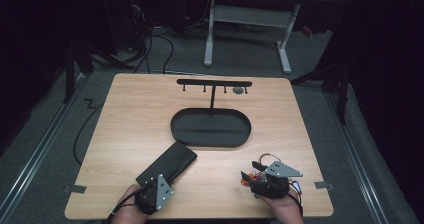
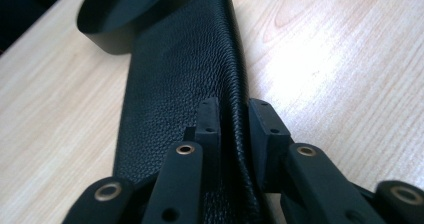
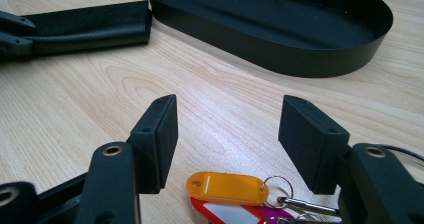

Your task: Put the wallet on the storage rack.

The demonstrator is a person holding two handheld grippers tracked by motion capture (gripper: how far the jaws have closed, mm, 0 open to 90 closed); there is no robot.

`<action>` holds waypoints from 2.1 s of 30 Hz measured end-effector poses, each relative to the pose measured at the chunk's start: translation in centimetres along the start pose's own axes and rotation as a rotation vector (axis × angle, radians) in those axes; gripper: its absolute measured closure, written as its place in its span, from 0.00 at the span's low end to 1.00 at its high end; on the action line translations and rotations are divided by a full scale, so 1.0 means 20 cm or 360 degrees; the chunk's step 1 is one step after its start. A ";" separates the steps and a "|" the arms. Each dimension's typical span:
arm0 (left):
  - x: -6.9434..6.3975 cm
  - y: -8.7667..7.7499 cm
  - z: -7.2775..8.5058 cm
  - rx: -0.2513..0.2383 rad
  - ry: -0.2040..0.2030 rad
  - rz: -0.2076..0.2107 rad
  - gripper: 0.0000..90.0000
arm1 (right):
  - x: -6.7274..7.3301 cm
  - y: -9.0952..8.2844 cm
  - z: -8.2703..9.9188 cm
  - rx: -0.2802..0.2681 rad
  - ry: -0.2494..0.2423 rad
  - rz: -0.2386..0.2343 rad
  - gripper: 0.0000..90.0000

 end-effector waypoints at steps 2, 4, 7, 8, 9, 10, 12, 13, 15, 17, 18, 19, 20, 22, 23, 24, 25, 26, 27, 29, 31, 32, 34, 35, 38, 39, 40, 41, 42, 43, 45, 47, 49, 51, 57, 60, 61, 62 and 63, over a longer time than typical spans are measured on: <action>0.01 -0.01 0.00 -0.0019 -0.0009 -0.0007 0.87 | 0.00 0.00 0.00 0.0001 0.0000 -0.0001 0.46; 0.04 -0.04 0.00 -0.0071 -0.0062 -0.0006 0.89 | 0.00 0.00 0.00 0.0005 -0.0005 0.0000 0.46; 0.06 -0.06 0.00 -0.0095 -0.0097 -0.0002 0.91 | 0.00 0.00 0.00 0.0002 -0.0001 0.0000 0.46; 0.07 -0.07 0.00 -0.0100 -0.0106 -0.0003 0.91 | 0.00 0.00 0.00 0.0003 0.0000 -0.0002 0.46; 0.08 -0.08 0.00 -0.0112 -0.0124 -0.0004 0.91 | 0.00 0.00 0.00 0.0004 0.0000 -0.0002 0.46; 0.09 -0.09 0.00 -0.0128 -0.0149 0.0007 0.91 | 0.00 0.00 0.00 0.0004 -0.0004 -0.0002 0.46; 0.11 -0.12 0.00 -0.0171 -0.0203 0.0035 0.92 | 0.00 0.00 0.00 0.0003 -0.0002 0.0000 0.46; 0.11 -0.12 0.00 -0.0171 -0.0203 0.0035 0.92 | 0.00 0.00 0.00 0.0003 -0.0002 0.0000 0.46; 0.12 -0.15 0.00 -0.0208 -0.0247 0.0063 0.92 | -0.01 0.00 0.00 0.0006 -0.0002 0.0001 0.46; 0.13 -0.17 0.00 -0.0246 -0.0295 0.0099 0.92 | -0.01 0.00 0.00 0.0008 -0.0003 0.0000 0.46; 0.14 -0.18 0.00 -0.0275 -0.0331 0.0132 0.92 | -0.01 0.00 0.00 0.0008 -0.0003 -0.0003 0.46; 0.14 -0.18 0.00 -0.0275 -0.0331 0.0132 0.92 | -0.01 0.00 0.00 0.0008 -0.0003 -0.0003 0.46; 0.14 -0.19 0.00 -0.0288 -0.0354 0.0154 0.92 | 0.00 0.00 0.00 0.0006 -0.0004 -0.0005 0.46; 0.15 -0.21 0.00 -0.0316 -0.0397 0.0195 0.92 | 0.00 0.00 0.00 0.0007 -0.0008 -0.0008 0.46; 0.15 -0.21 -0.01 -0.0333 -0.0416 0.0211 0.92 | 0.00 0.00 0.00 0.0008 -0.0007 -0.0008 0.46; 0.15 -0.22 -0.01 -0.0348 -0.0436 0.0226 0.92 | -0.01 0.00 0.00 0.0009 -0.0007 -0.0009 0.46; 0.15 -0.23 -0.01 -0.0363 -0.0459 0.0254 0.92 | -0.01 0.00 0.00 0.0007 -0.0006 -0.0011 0.46; 0.16 -0.24 -0.01 -0.0372 -0.0469 0.0268 0.92 | -0.01 0.00 0.00 0.0006 -0.0006 -0.0009 0.46; 0.16 -0.24 -0.02 -0.0383 -0.0487 0.0281 0.93 | -0.01 0.00 0.00 0.0004 -0.0005 -0.0010 0.46; 0.16 -0.25 -0.02 -0.0401 -0.0515 0.0300 0.93 | -0.01 0.00 0.00 0.0000 -0.0002 -0.0010 0.46; 0.17 -0.25 -0.01 -0.0410 -0.0538 0.0312 0.93 | -0.01 0.00 0.00 0.0000 -0.0002 -0.0010 0.46; 0.18 -0.25 -0.01 -0.0413 -0.0550 0.0315 0.92 | -0.01 0.00 0.00 0.0002 0.0001 -0.0012 0.46; 0.20 -0.25 0.01 -0.0421 -0.0596 0.0320 0.92 | -0.01 0.00 0.00 0.0009 -0.0002 -0.0014 0.46; 0.20 -0.25 0.01 -0.0421 -0.0596 0.0320 0.92 | -0.01 0.00 0.00 0.0009 -0.0002 -0.0014 0.46; 0.23 -0.24 0.03 -0.0425 -0.0649 0.0319 0.92 | -0.01 0.01 0.00 0.0011 -0.0002 -0.0016 0.46; 0.25 -0.24 0.05 -0.0430 -0.0674 0.0315 0.92 | -0.01 0.01 0.00 0.0013 0.0001 -0.0018 0.46; 0.26 -0.23 0.06 -0.0435 -0.0701 0.0315 0.92 | -0.01 0.01 0.00 0.0015 0.0000 -0.0019 0.46; 0.27 -0.23 0.06 -0.0434 -0.0713 0.0311 0.91 | -0.01 0.01 0.00 0.0015 0.0002 -0.0017 0.46; 0.27 -0.23 0.06 -0.0434 -0.0713 0.0311 0.91 | -0.01 0.01 0.00 0.0015 0.0002 -0.0017 0.46; 0.28 -0.23 0.07 -0.0434 -0.0725 0.0299 0.91 | -0.01 0.01 0.00 0.0018 0.0004 -0.0018 0.46; 0.30 -0.22 0.09 -0.0436 -0.0748 0.0299 0.91 | -0.01 0.01 0.00 0.0021 0.0001 -0.0020 0.46; 0.32 -0.21 0.11 -0.0440 -0.0777 0.0283 0.91 | -0.01 0.02 0.00 0.0020 0.0003 -0.0024 0.46; 0.33 -0.21 0.12 -0.0446 -0.0804 0.0283 0.90 | 0.00 0.02 0.00 0.0022 0.0003 -0.0027 0.46; 0.34 -0.21 0.13 -0.0450 -0.0813 0.0284 0.90 | 0.00 0.02 0.00 0.0024 0.0004 -0.0027 0.46; 0.35 -0.20 0.14 -0.0454 -0.0831 0.0266 0.88 | -0.01 0.03 0.00 0.0034 0.0010 -0.0033 0.46; 0.35 -0.20 0.15 -0.0464 -0.0831 0.0249 0.87 | -0.01 0.03 0.01 0.0042 0.0011 -0.0035 0.46; 0.35 -0.20 0.15 -0.0467 -0.0831 0.0248 0.86 | -0.01 0.03 0.01 0.0042 0.0012 -0.0035 0.46; 0.35 -0.20 0.15 -0.0470 -0.0828 0.0245 0.85 | -0.01 0.03 0.01 0.0040 0.0010 -0.0035 0.46; 0.34 -0.20 0.15 -0.0473 -0.0822 0.0245 0.85 | -0.01 0.03 0.00 0.0039 0.0010 -0.0036 0.46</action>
Point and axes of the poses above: each handheld gripper's, and its own axes: y roughly forward along the jaws, z roughly out of its underside, x roughly to its left, the point moved 1 cm from there along y, roughly forward along the jaws, and after that the axes turned 5 degrees about x, right-handed, at the moved point
